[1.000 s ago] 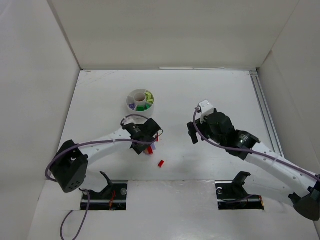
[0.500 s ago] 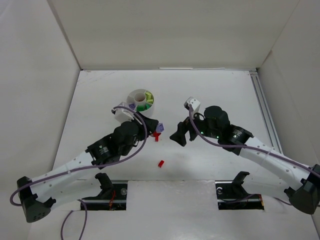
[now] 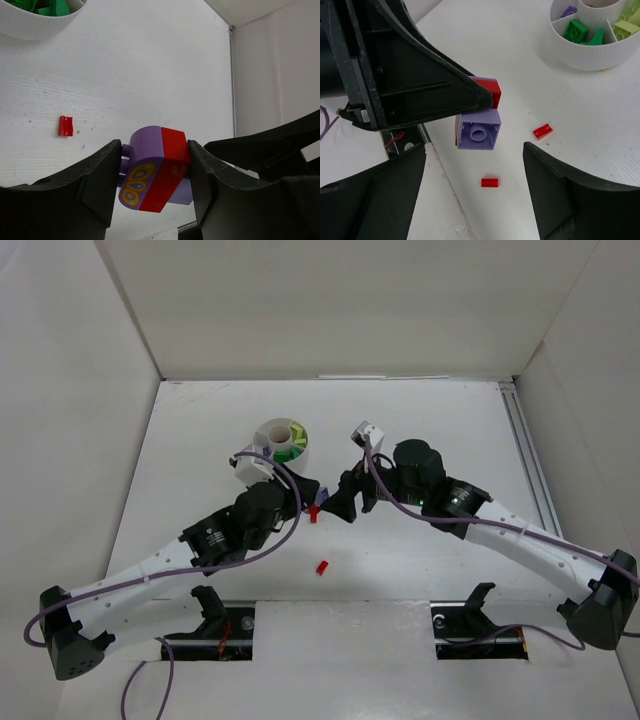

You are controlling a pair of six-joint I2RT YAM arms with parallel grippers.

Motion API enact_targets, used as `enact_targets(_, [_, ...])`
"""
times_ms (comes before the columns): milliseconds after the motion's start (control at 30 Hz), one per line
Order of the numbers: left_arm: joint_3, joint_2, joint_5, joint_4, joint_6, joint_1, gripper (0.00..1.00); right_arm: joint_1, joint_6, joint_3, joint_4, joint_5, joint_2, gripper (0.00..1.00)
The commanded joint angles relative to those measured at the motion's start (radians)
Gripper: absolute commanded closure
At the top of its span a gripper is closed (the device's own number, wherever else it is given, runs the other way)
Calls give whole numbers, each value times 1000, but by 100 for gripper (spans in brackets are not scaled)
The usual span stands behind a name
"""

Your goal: Sort the legos into containers by color

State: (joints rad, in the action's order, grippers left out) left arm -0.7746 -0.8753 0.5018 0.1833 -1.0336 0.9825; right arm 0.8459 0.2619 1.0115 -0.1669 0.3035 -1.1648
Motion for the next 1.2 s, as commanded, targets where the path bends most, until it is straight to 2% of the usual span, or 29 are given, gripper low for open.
enact_targets(0, [-31,19,29,-50,4,7,79,22,13,53,52,5,-18,17])
enact_targets(100, [-20,41,38,-59,4,7,79,22,23,62,52,17,-45,18])
enact_targets(167, [-11,52,38,-80,4,7,79,32,23,72,52,8,-58,27])
enact_targets(200, [0,61,38,-81,13,7,79,32,23,82,61,8,-58,39])
enact_targets(300, [0,61,38,-81,14,7,79,32,23,82,70,8,-58,55])
enact_targets(400, [11,70,27,-81,14,7,79,32,23,82,96,19,-58,60])
enact_targets(600, [21,88,7,-110,26,7,79,32,11,82,109,62,-67,85])
enact_targets(667, [21,88,7,-110,26,7,79,32,0,82,109,53,-53,85])
enact_targets(700, [21,88,7,-98,26,7,79,32,0,82,109,42,-41,80])
enact_targets(733, [31,88,7,-97,26,7,79,32,0,82,109,33,-41,73])
enact_targets(767, [31,88,-3,-97,35,7,79,32,0,82,109,32,-30,56])
enact_targets(833, [31,98,-12,-107,35,7,79,32,0,82,109,32,-30,44])
enact_targets(1033, [40,119,-12,-137,35,7,80,32,-21,111,109,80,-68,42])
enact_targets(1100, [40,119,-12,-137,35,7,80,32,-21,122,109,80,-78,47])
enact_targets(1167, [40,119,-12,-137,46,7,80,32,-21,122,109,80,-78,47])
